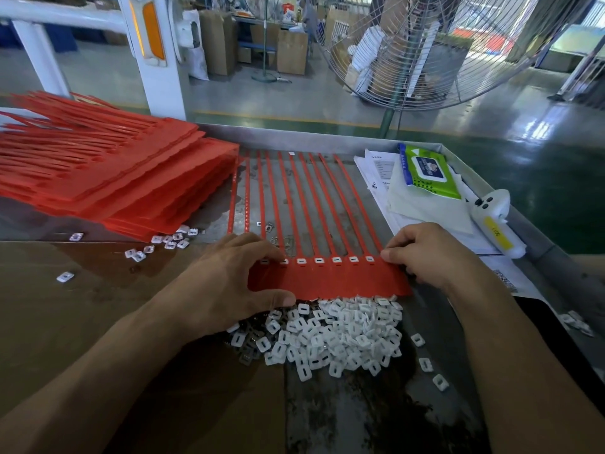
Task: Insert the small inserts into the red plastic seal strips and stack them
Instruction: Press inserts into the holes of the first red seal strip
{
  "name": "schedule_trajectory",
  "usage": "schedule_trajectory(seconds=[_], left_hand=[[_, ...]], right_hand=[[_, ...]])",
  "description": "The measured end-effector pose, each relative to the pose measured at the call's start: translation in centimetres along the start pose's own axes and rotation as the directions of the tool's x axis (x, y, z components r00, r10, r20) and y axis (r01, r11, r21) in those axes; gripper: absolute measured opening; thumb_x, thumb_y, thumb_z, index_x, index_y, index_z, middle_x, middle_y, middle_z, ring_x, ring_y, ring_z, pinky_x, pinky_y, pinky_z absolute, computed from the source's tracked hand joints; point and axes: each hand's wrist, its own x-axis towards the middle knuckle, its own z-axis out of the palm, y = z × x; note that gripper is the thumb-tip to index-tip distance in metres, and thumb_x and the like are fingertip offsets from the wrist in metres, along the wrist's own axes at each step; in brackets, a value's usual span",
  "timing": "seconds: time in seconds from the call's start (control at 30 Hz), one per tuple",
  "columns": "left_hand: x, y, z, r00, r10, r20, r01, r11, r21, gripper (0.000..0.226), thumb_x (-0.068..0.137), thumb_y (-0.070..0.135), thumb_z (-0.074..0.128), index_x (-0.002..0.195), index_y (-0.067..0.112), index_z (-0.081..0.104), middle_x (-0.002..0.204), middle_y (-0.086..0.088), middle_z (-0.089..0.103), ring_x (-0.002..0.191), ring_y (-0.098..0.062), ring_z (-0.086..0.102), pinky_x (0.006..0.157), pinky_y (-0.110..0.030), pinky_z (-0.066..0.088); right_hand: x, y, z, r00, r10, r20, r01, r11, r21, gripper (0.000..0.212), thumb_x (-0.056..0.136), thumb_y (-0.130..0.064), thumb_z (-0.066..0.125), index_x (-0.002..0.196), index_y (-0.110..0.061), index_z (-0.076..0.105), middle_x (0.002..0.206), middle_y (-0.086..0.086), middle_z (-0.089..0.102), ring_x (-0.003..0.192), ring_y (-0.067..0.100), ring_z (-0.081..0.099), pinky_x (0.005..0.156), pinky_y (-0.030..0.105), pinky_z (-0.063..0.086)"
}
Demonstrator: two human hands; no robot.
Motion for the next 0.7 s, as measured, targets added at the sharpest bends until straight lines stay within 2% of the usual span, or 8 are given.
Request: schedule_trajectory(seconds=[0.23, 0.37, 0.43, 0.53, 0.6, 0.63, 0.7], left_hand=[[-0.1, 0.2, -0.1, 1.000, -0.003, -0.006, 0.003, 1.000, -0.005, 0.075, 0.068, 0.087, 0.055, 0.132, 0.049, 0.050, 0.129, 0.032, 0.043, 0.123, 0.005, 0.040, 0.105, -0.031, 0.042], [-0.2, 0.2, -0.2, 1.000, 0.007, -0.013, -0.007, 1.000, -0.014, 0.074, 0.070, 0.086, 0.055, 0.132, 0.047, 0.052, 0.131, 0.031, 0.043, 0.123, 0.005, 0.042, 0.105, -0.031, 0.044], [-0.3, 0.2, -0.5, 0.998, 0.023, -0.050, -0.026, 0.998, -0.053, 0.069, 0.072, 0.085, 0.056, 0.128, 0.045, 0.056, 0.129, 0.031, 0.045, 0.118, 0.005, 0.048, 0.101, -0.029, 0.048], [-0.3, 0.0, -0.9, 0.983, 0.026, -0.184, -0.042, 0.995, -0.086, 0.050, 0.080, 0.076, 0.057, 0.115, 0.040, 0.065, 0.121, 0.028, 0.052, 0.112, 0.006, 0.054, 0.092, -0.023, 0.050], [-0.2, -0.3, -1.3, 0.953, -0.043, -0.301, 0.026, 0.998, -0.061, 0.036, 0.085, 0.070, 0.057, 0.099, 0.039, 0.067, 0.106, 0.025, 0.057, 0.098, 0.007, 0.057, 0.077, -0.015, 0.045], [-0.3, -0.6, -1.6, 0.931, -0.092, -0.354, 0.090, 0.996, -0.022, 0.032, 0.086, 0.066, 0.057, 0.092, 0.036, 0.067, 0.096, 0.023, 0.058, 0.089, 0.005, 0.057, 0.070, -0.016, 0.042], [-0.4, -1.3, -2.1, 0.896, -0.204, -0.394, 0.246, 0.967, 0.060, 0.033, 0.086, 0.062, 0.060, 0.085, 0.030, 0.069, 0.084, 0.017, 0.061, 0.078, 0.000, 0.057, 0.066, -0.027, 0.044]], right_hand=[[0.1, 0.2, 0.0, 1.000, 0.002, -0.019, -0.001, 0.999, 0.037, 0.010, 0.087, -0.017, 0.080, 0.080, -0.019, 0.074, 0.074, 0.001, 0.070, 0.064, 0.015, 0.059, 0.057, 0.027, 0.042], [-0.2, 0.6, -0.4, 0.999, -0.016, -0.040, 0.019, 0.997, 0.078, 0.015, 0.094, -0.015, 0.071, 0.080, -0.016, 0.074, 0.064, -0.001, 0.067, 0.055, 0.014, 0.055, 0.044, 0.024, 0.042], [-0.2, 0.6, -0.5, 0.996, -0.028, -0.083, 0.033, 0.998, 0.061, 0.021, 0.095, -0.020, 0.070, 0.074, -0.015, 0.073, 0.062, 0.002, 0.069, 0.052, 0.015, 0.056, 0.045, 0.025, 0.043], [-0.3, 0.5, -0.5, 0.993, -0.046, -0.109, 0.042, 0.999, -0.033, 0.030, 0.089, -0.036, 0.076, 0.068, -0.015, 0.072, 0.059, 0.003, 0.070, 0.048, 0.013, 0.060, 0.052, 0.027, 0.043], [-0.3, 0.4, -0.4, 0.997, -0.037, -0.073, 0.032, 0.997, -0.069, 0.032, 0.086, -0.041, 0.080, 0.068, -0.015, 0.072, 0.059, 0.001, 0.070, 0.050, 0.013, 0.062, 0.056, 0.028, 0.045], [-0.3, 0.4, -0.5, 0.998, -0.028, -0.057, 0.024, 0.996, -0.086, 0.032, 0.085, -0.042, 0.081, 0.069, -0.016, 0.073, 0.061, 0.001, 0.071, 0.053, 0.015, 0.063, 0.058, 0.030, 0.048], [-0.3, 0.4, -0.6, 0.999, -0.017, -0.040, 0.012, 0.993, -0.118, 0.030, 0.085, -0.041, 0.081, 0.071, -0.016, 0.073, 0.063, 0.002, 0.072, 0.058, 0.018, 0.065, 0.065, 0.034, 0.052]])
